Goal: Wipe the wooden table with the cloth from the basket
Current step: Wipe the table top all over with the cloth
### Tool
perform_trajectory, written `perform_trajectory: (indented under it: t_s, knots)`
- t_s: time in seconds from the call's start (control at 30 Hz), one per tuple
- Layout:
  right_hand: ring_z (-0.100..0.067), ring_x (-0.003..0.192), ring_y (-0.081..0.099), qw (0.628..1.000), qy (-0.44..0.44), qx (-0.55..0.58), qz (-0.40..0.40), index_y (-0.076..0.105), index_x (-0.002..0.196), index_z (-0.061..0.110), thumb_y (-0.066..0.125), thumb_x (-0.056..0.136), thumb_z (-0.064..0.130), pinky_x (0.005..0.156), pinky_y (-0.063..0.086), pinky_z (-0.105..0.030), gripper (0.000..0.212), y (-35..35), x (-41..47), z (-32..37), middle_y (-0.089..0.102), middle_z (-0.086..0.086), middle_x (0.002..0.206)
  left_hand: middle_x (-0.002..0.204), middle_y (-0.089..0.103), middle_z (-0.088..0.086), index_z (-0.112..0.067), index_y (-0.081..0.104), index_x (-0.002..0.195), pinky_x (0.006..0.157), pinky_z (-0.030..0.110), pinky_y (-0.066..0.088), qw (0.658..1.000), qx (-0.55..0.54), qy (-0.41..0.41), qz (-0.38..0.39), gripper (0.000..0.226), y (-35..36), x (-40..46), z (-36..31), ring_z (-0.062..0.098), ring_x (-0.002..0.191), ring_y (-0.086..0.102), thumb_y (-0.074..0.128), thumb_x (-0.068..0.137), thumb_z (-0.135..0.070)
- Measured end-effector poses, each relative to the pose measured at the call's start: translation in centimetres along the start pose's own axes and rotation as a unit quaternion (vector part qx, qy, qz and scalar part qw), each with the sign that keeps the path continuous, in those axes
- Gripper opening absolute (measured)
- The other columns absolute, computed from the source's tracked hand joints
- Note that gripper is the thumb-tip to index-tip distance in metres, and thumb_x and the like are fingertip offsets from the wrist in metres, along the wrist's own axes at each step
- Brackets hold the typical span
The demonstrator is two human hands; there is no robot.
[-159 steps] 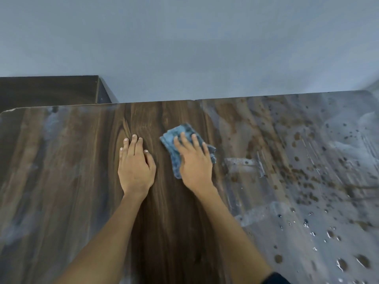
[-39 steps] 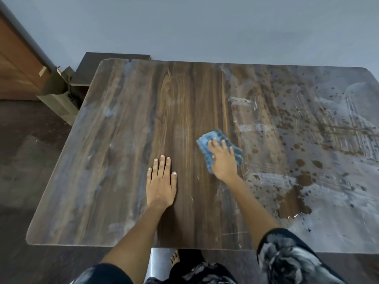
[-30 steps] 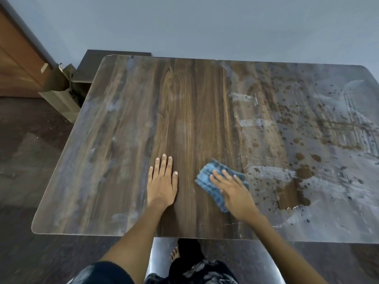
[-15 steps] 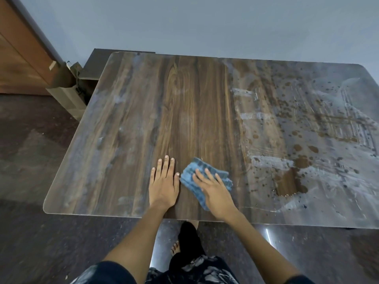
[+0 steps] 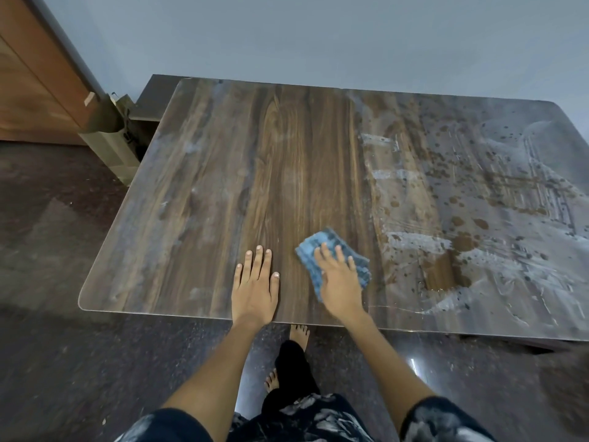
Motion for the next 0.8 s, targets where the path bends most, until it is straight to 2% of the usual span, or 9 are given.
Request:
perform_trajectory:
  t_s: [0.1, 0.17, 0.23, 0.33, 0.43, 0.5, 0.57, 0.7, 0.8]
  knots:
    - [-0.016, 0.145, -0.002, 0.995, -0.089, 0.018, 0.044, 0.020, 0.148, 0.021, 0.034, 0.094, 0.020, 0.111, -0.013, -0.029, 0.056, 1.7, -4.1, 1.2, 0.010, 0.008, 0.156, 0.156, 0.004, 0.000, -0.018, 0.007, 0.147, 0.114, 0.034, -0.004, 1.000, 0.005, 0.002, -0.001, 0.071, 0.0, -0.1, -0.1, 0.018, 0.144, -0.001, -0.009, 0.085, -0.047]
    - [-0.014, 0.142, 0.003, 0.990, -0.128, 0.028, 0.044, 0.029, 0.145, 0.021, 0.016, 0.085, 0.030, 0.113, -0.010, -0.024, 0.062, 2.2, -6.3, 0.2, 0.018, 0.010, 0.152, 0.156, 0.004, 0.000, -0.018, 0.007, 0.147, 0.115, 0.035, -0.002, 1.000, 0.005, -0.001, -0.003, 0.070, 0.0, -0.1, -0.2, 0.018, 0.144, -0.001, -0.008, 0.085, -0.047]
    - [-0.015, 0.140, 0.014, 0.990, -0.134, 0.040, 0.034, 0.038, 0.141, 0.022, 0.015, 0.085, 0.028, 0.113, -0.004, -0.024, 0.061, 2.0, -7.5, -1.9, 0.028, 0.011, 0.148, 0.156, 0.005, -0.001, -0.018, 0.008, 0.147, 0.116, 0.036, -0.001, 1.000, 0.001, -0.004, -0.006, 0.069, 0.0, -0.1, -0.3, 0.018, 0.144, 0.000, -0.007, 0.086, -0.046]
    - [-0.009, 0.141, 0.009, 0.995, -0.084, 0.050, 0.025, 0.031, 0.140, 0.027, 0.014, 0.091, 0.030, 0.117, -0.003, -0.026, 0.053, 0.7, -7.8, -5.8, 0.022, 0.017, 0.145, 0.156, 0.004, -0.002, -0.019, 0.006, 0.147, 0.116, 0.036, -0.001, 1.000, 0.000, -0.016, -0.001, 0.061, -0.1, -0.2, -0.3, 0.017, 0.144, -0.001, -0.001, 0.092, -0.043]
    - [-0.015, 0.143, 0.013, 0.997, 0.020, 0.074, -0.023, 0.039, 0.140, 0.022, 0.034, 0.096, 0.010, 0.117, 0.003, -0.032, 0.046, -0.8, -5.8, -8.6, 0.026, 0.013, 0.147, 0.156, -0.001, -0.001, -0.019, 0.003, 0.148, 0.115, 0.039, -0.005, 0.999, -0.006, -0.038, 0.013, 0.052, -0.2, -0.1, -1.0, 0.019, 0.143, -0.006, 0.017, 0.099, -0.031]
    - [-0.019, 0.144, 0.013, 0.994, 0.079, 0.067, -0.037, 0.038, 0.141, 0.021, 0.038, 0.095, 0.003, 0.116, 0.002, -0.034, 0.050, -1.3, -4.2, -8.1, 0.026, 0.009, 0.150, 0.156, -0.003, 0.000, -0.017, 0.004, 0.148, 0.114, 0.041, -0.007, 0.999, -0.018, -0.041, 0.022, 0.054, -0.4, -0.1, -1.9, 0.022, 0.143, -0.008, 0.024, 0.099, -0.025]
    - [-0.018, 0.145, 0.008, 0.993, 0.094, 0.061, -0.044, 0.032, 0.143, 0.025, 0.035, 0.096, 0.006, 0.115, -0.003, -0.034, 0.051, -1.4, -3.4, -6.3, 0.018, 0.011, 0.151, 0.157, -0.002, 0.000, -0.017, 0.006, 0.148, 0.115, 0.040, -0.006, 0.999, -0.022, -0.017, 0.030, 0.055, -0.5, -0.2, -2.9, 0.023, 0.143, -0.008, 0.027, 0.098, -0.022]
    - [-0.016, 0.144, 0.006, 0.996, -0.035, 0.071, 0.040, 0.033, 0.143, 0.025, 0.035, 0.096, 0.007, 0.115, -0.005, -0.032, 0.051, -0.1, -5.1, -2.3, 0.018, 0.009, 0.153, 0.157, 0.000, 0.000, -0.014, 0.010, 0.148, 0.117, 0.035, 0.000, 0.997, -0.030, 0.059, 0.047, 0.054, -0.3, -0.2, -4.5, 0.022, 0.143, -0.007, 0.029, 0.097, -0.020]
    - [-0.009, 0.142, 0.006, 0.986, -0.102, 0.114, 0.070, 0.041, 0.140, 0.024, 0.038, 0.096, 0.008, 0.115, -0.004, -0.025, 0.048, 0.4, -7.2, -3.4, 0.023, 0.014, 0.149, 0.157, 0.001, 0.000, -0.014, 0.012, 0.147, 0.116, 0.031, -0.001, 0.992, -0.035, 0.110, 0.051, 0.051, -0.3, -0.1, -5.8, 0.018, 0.144, -0.005, 0.026, 0.099, -0.022]
Point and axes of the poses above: each hand's wrist, its own x-axis towards the middle knuckle, its own y-axis out of the palm, z = x × y, the point moved 4 cm from there along x, towards the middle knuckle
